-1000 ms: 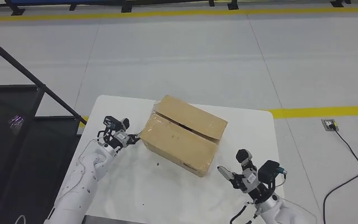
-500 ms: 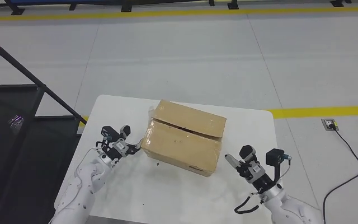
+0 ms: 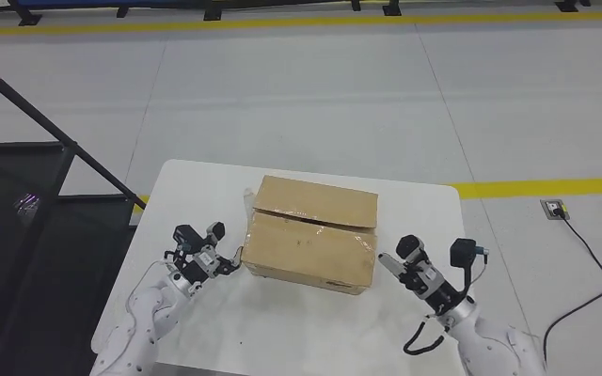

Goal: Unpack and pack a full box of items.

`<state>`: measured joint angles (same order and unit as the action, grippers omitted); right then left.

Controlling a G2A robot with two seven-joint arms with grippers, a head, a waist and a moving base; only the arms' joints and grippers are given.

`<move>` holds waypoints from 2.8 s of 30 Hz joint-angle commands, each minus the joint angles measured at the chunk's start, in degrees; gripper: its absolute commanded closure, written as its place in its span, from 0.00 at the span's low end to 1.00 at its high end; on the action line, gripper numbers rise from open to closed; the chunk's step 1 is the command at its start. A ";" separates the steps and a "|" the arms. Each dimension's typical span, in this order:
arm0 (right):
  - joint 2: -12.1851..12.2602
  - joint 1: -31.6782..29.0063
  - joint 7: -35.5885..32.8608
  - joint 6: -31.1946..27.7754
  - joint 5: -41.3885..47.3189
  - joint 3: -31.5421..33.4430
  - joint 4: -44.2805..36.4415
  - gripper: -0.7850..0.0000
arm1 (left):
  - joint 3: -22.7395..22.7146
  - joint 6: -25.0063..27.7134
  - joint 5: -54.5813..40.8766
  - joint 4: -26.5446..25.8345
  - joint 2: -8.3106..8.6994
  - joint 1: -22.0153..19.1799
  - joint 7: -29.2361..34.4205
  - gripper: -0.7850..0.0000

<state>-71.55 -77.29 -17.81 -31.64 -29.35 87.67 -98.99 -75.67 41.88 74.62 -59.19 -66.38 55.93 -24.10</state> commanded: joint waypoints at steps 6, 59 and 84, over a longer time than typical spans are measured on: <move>0.75 7.44 -10.89 -3.63 12.55 -0.40 8.59 0.00 | -2.57 -0.02 -3.19 -1.69 0.55 2.01 -1.23 0.00; 13.64 10.29 -18.52 -8.31 34.33 -17.48 2.24 0.00 | -8.11 12.71 4.41 -14.69 4.38 11.97 5.74 0.00; 8.27 27.41 -5.32 14.07 41.03 -28.21 18.03 0.00 | -5.61 8.94 0.26 -13.94 4.33 11.54 5.32 0.00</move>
<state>-62.96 -50.41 -25.72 -16.23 11.87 59.59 -81.63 -81.40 50.72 74.92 -73.15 -62.07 67.53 -18.83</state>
